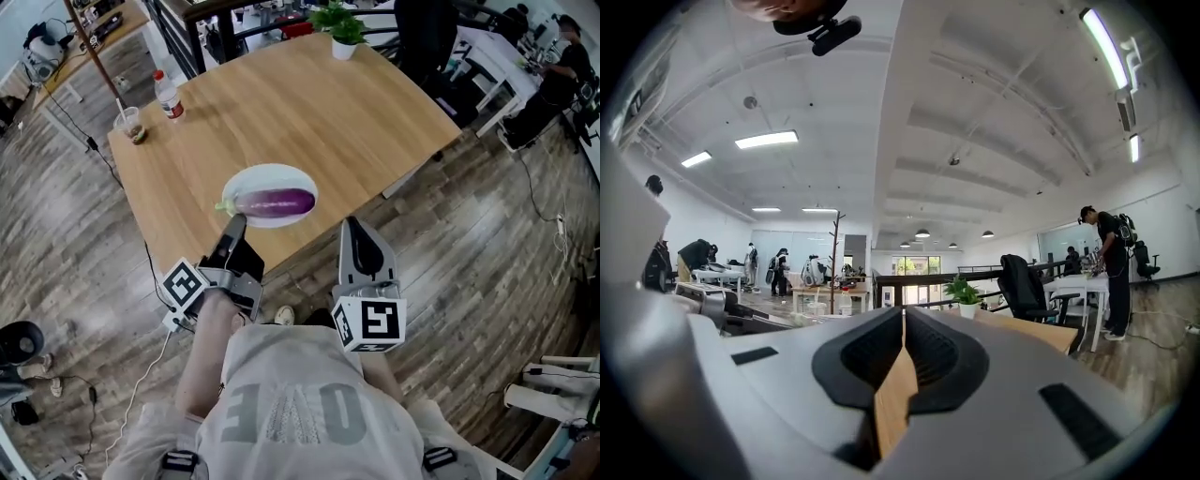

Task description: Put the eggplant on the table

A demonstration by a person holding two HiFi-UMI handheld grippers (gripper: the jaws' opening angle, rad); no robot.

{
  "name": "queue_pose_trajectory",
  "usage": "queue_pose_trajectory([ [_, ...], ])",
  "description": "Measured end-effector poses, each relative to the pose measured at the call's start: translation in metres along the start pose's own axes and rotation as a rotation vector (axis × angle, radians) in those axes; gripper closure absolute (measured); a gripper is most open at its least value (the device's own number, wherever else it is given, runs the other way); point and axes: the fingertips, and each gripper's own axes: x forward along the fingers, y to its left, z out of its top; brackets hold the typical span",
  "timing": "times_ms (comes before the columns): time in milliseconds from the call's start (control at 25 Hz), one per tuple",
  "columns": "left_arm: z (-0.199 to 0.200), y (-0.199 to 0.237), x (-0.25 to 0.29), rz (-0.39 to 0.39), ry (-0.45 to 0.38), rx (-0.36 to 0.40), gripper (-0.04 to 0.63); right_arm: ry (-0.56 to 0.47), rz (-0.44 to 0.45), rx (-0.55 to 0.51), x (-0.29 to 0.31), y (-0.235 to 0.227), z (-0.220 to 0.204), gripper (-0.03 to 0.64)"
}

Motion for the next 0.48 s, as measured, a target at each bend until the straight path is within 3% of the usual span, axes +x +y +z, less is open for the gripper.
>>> queue_pose_trajectory([
  [200,-0.008,0.009,0.018,0.027,-0.016,-0.005,0.575,0.029,0.02,0.019,0.017,-0.019,-0.011,0.594],
  [480,-0.003,0.011,0.052,0.04,-0.134,-0.004,0.575,0.018,0.159,-0.001,0.072,-0.037,-0.001,0.594],
])
